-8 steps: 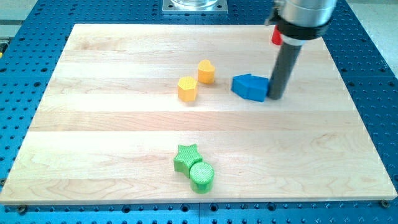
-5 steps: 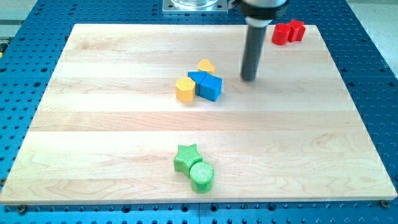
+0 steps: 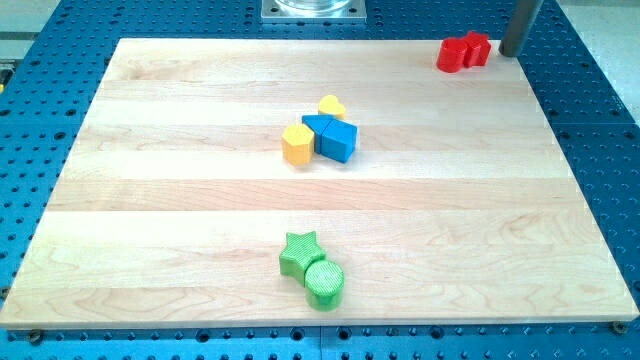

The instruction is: Move the red blocks vertically to the heart

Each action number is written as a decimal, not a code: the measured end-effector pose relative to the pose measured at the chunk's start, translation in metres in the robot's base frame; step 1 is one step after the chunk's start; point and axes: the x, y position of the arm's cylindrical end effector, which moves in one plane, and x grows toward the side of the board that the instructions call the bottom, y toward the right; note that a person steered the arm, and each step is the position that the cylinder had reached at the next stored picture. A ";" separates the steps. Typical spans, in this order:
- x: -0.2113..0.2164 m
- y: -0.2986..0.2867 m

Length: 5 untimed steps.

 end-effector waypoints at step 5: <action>0.053 -0.168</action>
